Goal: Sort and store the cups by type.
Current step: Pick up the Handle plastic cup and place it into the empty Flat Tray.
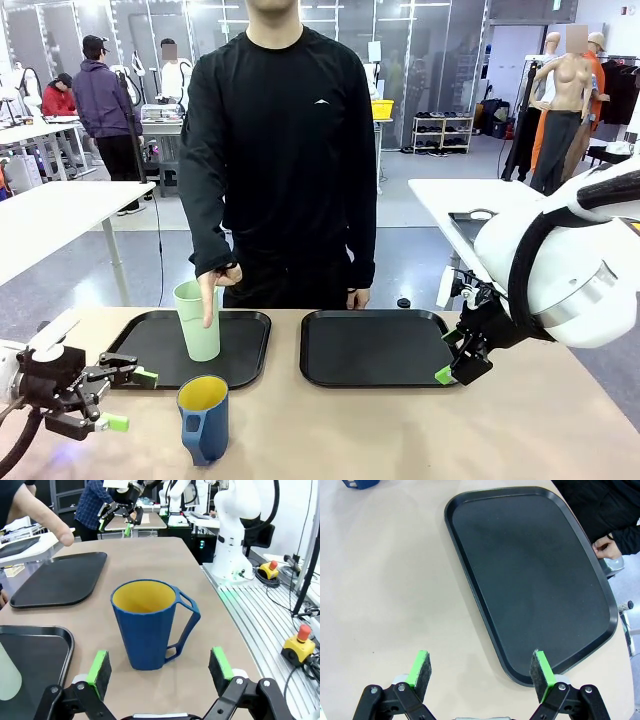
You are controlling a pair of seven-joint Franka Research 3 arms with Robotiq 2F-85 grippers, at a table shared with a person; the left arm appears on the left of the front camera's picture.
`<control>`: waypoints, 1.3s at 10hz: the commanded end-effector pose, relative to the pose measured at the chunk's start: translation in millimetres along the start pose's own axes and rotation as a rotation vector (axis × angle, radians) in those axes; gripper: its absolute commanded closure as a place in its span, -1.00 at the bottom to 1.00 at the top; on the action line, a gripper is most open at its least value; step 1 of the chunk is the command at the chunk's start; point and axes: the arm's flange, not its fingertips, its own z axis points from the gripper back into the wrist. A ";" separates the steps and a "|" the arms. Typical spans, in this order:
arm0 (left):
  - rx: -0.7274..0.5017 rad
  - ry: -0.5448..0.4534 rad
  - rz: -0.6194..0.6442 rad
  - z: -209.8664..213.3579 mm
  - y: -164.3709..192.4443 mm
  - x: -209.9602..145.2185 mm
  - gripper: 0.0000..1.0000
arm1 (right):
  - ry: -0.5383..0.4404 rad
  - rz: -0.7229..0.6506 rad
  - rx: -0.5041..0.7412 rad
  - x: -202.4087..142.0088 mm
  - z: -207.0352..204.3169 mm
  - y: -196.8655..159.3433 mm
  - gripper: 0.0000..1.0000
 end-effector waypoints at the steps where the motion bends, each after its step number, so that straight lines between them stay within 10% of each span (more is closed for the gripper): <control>1: -0.006 0.007 -0.002 3.1 -6.7 -3.7 -1.00 | 0.002 0.007 0.003 -0.9 -1.4 -0.2 -1.00; 13: -0.059 -0.046 -0.021 -69.5 27.3 -33.4 -1.00 | 0.002 0.007 0.003 -0.9 -1.4 -0.2 -1.00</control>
